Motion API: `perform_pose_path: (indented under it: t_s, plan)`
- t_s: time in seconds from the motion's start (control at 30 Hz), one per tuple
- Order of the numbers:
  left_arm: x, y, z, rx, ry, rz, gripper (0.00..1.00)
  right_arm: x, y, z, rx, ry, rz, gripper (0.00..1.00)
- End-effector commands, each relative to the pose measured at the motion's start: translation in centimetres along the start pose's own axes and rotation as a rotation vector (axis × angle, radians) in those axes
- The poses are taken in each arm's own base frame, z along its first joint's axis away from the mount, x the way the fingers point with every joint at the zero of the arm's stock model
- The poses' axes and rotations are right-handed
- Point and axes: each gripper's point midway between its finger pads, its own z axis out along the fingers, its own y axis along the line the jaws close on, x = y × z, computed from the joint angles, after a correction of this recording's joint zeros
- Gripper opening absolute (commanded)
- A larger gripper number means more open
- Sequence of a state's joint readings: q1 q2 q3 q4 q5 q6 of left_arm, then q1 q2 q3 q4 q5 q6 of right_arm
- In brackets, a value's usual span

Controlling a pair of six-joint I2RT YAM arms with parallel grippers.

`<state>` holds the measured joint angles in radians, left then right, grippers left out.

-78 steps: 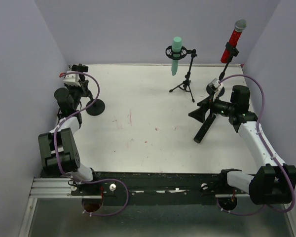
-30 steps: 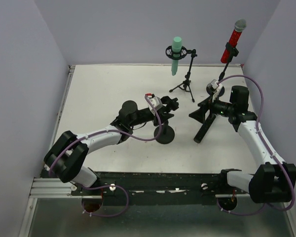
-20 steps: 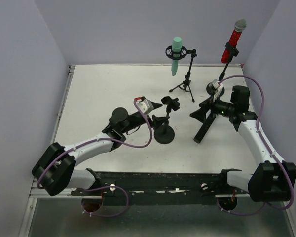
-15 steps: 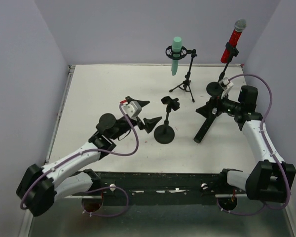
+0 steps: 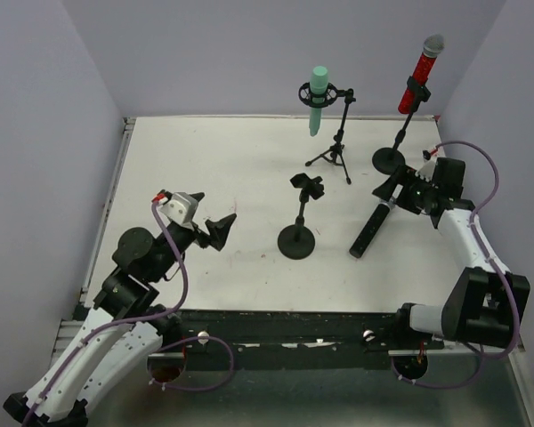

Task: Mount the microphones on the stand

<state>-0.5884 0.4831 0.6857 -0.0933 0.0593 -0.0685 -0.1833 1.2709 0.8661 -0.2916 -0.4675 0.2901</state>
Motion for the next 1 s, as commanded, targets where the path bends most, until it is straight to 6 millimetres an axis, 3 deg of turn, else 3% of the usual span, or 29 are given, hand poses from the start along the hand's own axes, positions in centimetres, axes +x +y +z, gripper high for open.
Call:
perform_pose_path:
  t_s: [0.0, 0.27, 0.37, 0.67, 0.97]
  plan:
    - [6.2, 1.9, -1.5, -0.094, 0.203, 0.042, 0.99, 1.5, -4.2, 1.7, 0.210, 0.086, 0.091, 0.85]
    - [5.4, 1.5, -1.9, -0.072, 0.169, 0.036, 0.98, 3.3, -6.5, 5.3, 0.288, 0.159, 0.117, 0.68]
    - [5.3, 1.0, -2.0, -0.044, 0.160, 0.034, 0.98, 3.6, -7.5, 6.2, 0.335, 0.161, 0.118, 0.68]
    - [5.1, 0.8, -2.1, -0.031, 0.152, 0.037, 0.98, 4.7, -8.8, 7.3, 0.371, 0.173, 0.120, 0.68]
    - [4.5, -0.4, -2.0, 0.044, 0.111, 0.035, 0.98, 5.6, -8.7, 7.8, 0.343, 0.169, 0.136, 0.52]
